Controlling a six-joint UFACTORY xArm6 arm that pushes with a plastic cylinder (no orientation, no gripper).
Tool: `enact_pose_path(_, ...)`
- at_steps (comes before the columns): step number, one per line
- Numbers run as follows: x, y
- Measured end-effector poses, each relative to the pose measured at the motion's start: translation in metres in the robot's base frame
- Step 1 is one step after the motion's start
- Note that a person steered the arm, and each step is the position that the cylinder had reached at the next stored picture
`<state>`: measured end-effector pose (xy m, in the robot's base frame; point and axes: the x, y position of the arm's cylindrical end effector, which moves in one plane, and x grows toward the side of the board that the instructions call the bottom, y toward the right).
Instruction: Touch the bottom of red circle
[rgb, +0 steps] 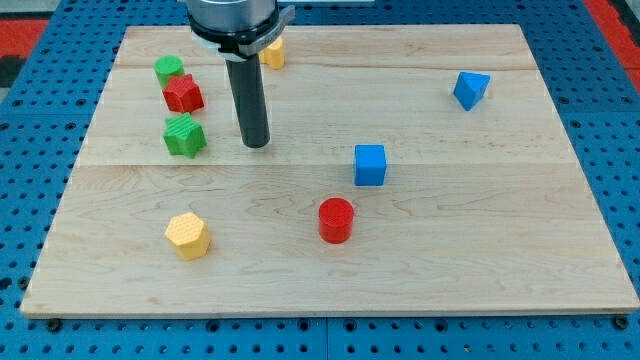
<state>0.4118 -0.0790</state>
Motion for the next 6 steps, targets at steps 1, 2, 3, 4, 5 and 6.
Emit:
enact_pose_path(1,0.024,0.048)
enact_pose_path(2,0.025,0.122)
enact_pose_path(3,0.065,0.141)
enact_pose_path(4,0.111,0.189)
enact_pose_path(5,0.136,0.131)
enact_pose_path(6,0.138,0.059)
